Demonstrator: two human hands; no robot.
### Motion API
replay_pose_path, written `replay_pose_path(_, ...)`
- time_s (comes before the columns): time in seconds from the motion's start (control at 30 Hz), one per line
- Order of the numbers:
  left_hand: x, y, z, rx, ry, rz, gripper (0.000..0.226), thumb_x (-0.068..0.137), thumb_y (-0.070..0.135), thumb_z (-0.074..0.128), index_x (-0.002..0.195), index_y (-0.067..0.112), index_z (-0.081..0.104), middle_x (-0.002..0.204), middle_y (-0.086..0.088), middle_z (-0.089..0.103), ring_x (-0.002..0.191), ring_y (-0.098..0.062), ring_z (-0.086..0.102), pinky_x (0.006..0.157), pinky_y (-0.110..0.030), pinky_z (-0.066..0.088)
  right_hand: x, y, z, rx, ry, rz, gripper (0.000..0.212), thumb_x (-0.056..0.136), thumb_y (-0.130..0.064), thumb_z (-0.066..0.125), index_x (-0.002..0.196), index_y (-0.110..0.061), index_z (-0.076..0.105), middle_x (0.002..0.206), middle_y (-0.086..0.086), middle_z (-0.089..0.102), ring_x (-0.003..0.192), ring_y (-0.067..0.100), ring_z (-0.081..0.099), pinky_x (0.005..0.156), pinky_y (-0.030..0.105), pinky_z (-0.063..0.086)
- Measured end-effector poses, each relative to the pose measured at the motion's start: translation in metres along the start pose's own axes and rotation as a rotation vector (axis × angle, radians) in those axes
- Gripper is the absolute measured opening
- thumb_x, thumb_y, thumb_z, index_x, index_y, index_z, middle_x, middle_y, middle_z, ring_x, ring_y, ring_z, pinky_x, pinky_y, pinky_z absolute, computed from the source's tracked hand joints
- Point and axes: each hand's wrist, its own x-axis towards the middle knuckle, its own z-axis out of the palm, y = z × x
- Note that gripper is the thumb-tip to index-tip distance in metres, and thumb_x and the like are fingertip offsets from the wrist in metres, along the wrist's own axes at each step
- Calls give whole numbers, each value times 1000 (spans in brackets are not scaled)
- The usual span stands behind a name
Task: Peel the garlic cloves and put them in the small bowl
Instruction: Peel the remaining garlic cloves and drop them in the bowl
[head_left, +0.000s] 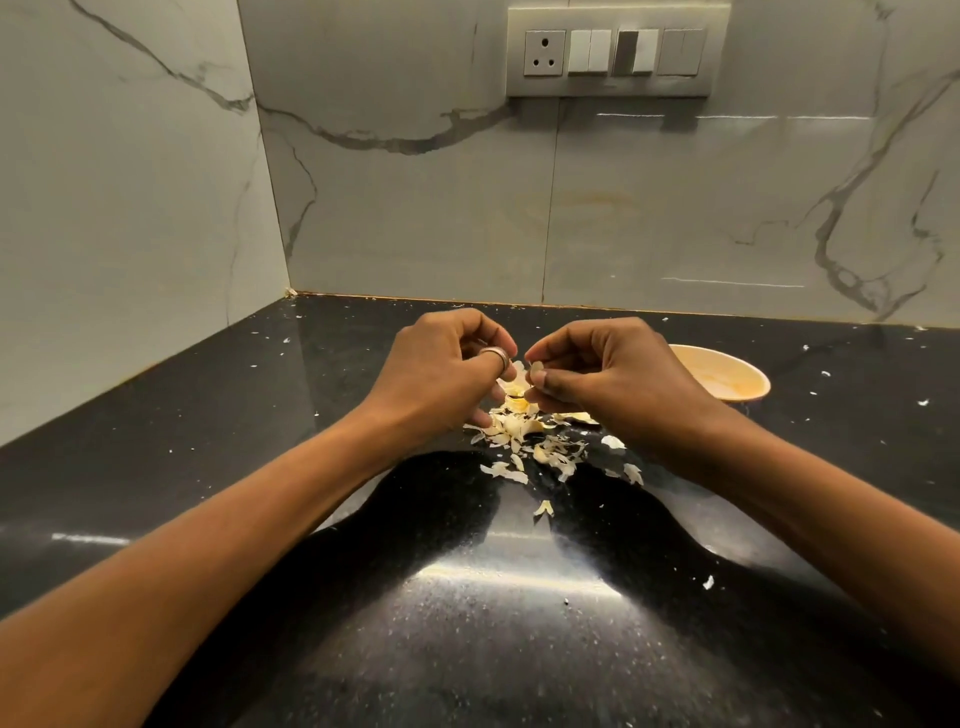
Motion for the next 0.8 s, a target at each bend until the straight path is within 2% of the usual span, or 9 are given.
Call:
replay_pose_path(0.17, 0, -1, 3, 54, -33, 32, 6, 92, 12, 70, 93, 18, 71, 82, -8, 72, 74, -22, 73, 54, -32, 60, 1, 0, 0, -30, -8, -10, 11, 89, -6, 73, 98, -13, 75, 88, 7, 77, 85, 23, 76, 86, 45, 61)
replay_pose_path(0.3, -1, -1, 1, 58, -43, 59, 22, 93, 5, 63, 91, 25, 72, 86, -2, 74, 79, -18, 73, 52, -30, 60, 0, -4, -3, -16, 2, -7, 12, 87, -7, 75, 98, -12, 74, 87, 6, 77, 85, 21, 76, 85, 43, 62)
replay_pose_path(0.37, -2, -1, 0, 61, -37, 63, 22, 93, 4, 62, 92, 24, 73, 85, 0, 75, 79, -18, 73, 53, -33, 61, -1, -6, -2, 6, 1, 7, 15, 84, -9, 77, 98, -11, 74, 87, 6, 77, 84, 21, 76, 85, 43, 62)
replay_pose_path(0.47, -1, -1, 2, 60, -39, 53, 6, 92, 16, 70, 95, 20, 75, 84, -4, 74, 79, -19, 73, 55, -34, 61, -2, -8, -2, 10, 7, 20, 21, 79, -12, 81, 98, -9, 73, 86, 8, 77, 82, 23, 76, 83, 44, 62)
replay_pose_path(0.53, 0, -1, 3, 51, -49, 44, 7, 93, 21, 69, 96, 18, 75, 85, -3, 74, 78, -17, 73, 56, -35, 62, -2, -8, -2, -5, 15, 22, 21, 79, -10, 82, 97, -8, 72, 85, 8, 76, 80, 22, 76, 81, 43, 63)
replay_pose_path(0.7, -1, 1, 3, 62, -70, 38, 6, 94, 18, 68, 94, 16, 74, 80, 0, 73, 65, -10, 71, 51, -28, 58, -3, -8, -2, -61, 9, 11, 14, 81, -9, 82, 93, -10, 74, 81, 7, 76, 76, 19, 76, 78, 39, 64)
replay_pose_path(0.8, -1, 0, 3, 60, -77, 30, 7, 94, 17, 68, 92, 14, 75, 78, -1, 73, 64, -10, 70, 50, -28, 57, -3, -8, -2, -122, 25, -12, 14, 80, -11, 83, 91, -12, 75, 80, 4, 77, 76, 18, 75, 79, 41, 63)
